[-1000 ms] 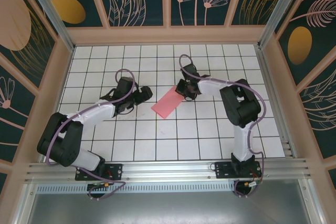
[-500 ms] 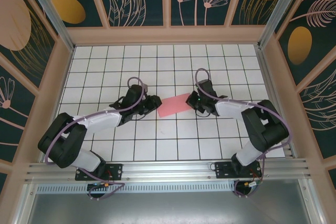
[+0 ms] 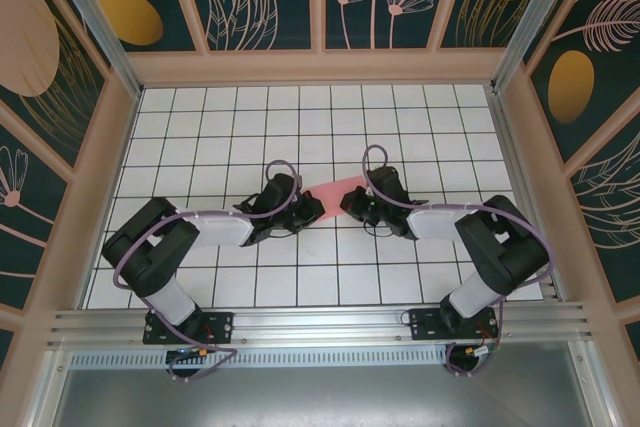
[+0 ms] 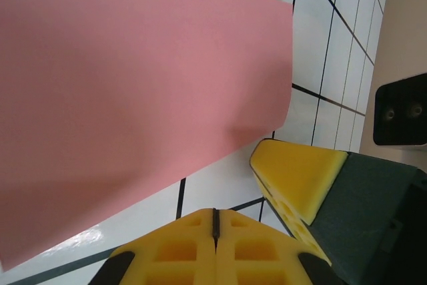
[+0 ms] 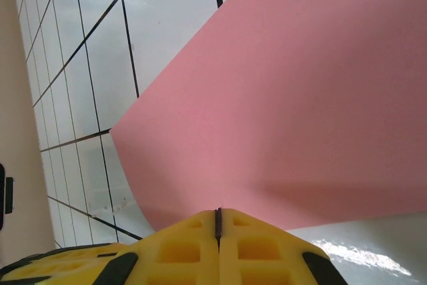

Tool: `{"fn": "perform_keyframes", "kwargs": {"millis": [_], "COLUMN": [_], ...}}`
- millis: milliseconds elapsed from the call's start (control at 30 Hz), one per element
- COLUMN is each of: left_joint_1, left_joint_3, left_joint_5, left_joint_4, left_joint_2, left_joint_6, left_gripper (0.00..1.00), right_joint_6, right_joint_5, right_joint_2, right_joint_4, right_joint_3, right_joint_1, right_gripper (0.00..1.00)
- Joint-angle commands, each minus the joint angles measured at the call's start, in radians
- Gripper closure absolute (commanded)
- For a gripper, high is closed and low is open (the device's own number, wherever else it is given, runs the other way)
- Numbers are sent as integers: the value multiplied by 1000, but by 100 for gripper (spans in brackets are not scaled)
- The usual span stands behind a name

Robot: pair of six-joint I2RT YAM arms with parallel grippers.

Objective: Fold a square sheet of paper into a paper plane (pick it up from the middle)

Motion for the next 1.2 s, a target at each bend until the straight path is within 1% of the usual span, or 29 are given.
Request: {"fn": "perform_keyframes", "kwargs": {"millis": [0, 233, 467, 767, 1167], "left_joint_1": [-11, -18, -19, -23, -22], "left_joint_3": [35, 59, 69, 67, 72], "left_joint_5": [0, 6, 4, -5, -37], "left_joint_4": [48, 42, 33, 70, 11], "left_joint_2": [35, 97, 123, 140, 159], "left_joint_6": [-26, -28, -31, -31, -34], "left_gripper": [100, 100, 100, 100, 100], "right_joint_6": [5, -4, -3, -8, -3], "right_joint_5": [-31, -37, -39, -70, -69], "right_joint_2": [27, 54, 84, 103, 138], "right_joint_4": [62, 67, 73, 110, 94], "right_joint_3": [2, -4, 3, 0, 3], "right_joint_1": [11, 13, 12, 10, 1], "right_gripper": [100, 100, 100, 100, 100]}}
